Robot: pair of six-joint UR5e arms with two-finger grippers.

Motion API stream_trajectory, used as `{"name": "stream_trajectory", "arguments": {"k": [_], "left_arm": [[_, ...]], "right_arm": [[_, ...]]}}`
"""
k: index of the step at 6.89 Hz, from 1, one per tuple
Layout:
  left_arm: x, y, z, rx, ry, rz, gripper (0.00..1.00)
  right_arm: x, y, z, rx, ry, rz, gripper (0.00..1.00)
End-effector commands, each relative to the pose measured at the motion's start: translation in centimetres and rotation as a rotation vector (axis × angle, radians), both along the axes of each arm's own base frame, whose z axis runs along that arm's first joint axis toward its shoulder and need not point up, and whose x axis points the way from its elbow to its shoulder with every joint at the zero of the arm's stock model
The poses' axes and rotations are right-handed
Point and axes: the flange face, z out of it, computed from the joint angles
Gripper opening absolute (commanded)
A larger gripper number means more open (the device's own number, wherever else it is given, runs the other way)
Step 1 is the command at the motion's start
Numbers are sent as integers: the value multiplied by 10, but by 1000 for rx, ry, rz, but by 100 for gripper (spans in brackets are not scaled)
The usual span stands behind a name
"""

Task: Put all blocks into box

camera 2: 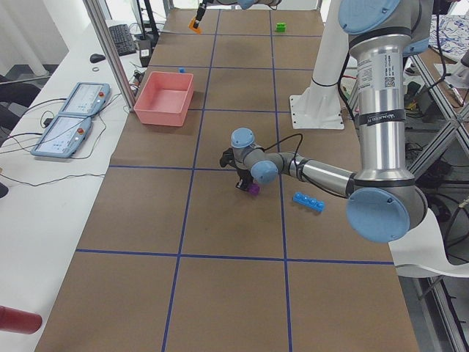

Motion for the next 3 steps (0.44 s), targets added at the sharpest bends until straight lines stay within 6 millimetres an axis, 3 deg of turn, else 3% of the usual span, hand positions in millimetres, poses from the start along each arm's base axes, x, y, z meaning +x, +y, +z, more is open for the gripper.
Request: {"name": "stream_trajectory", "arguments": {"k": [1,3], "left_arm": [[-17,8,-36,-45,65,-36,0],[-25,6,-61,-24,101,-63,0]], "right_arm": [[-73,-28,-19,-5,52,-3,0],[-124,-83,-24,-36,111,24,0]]}}
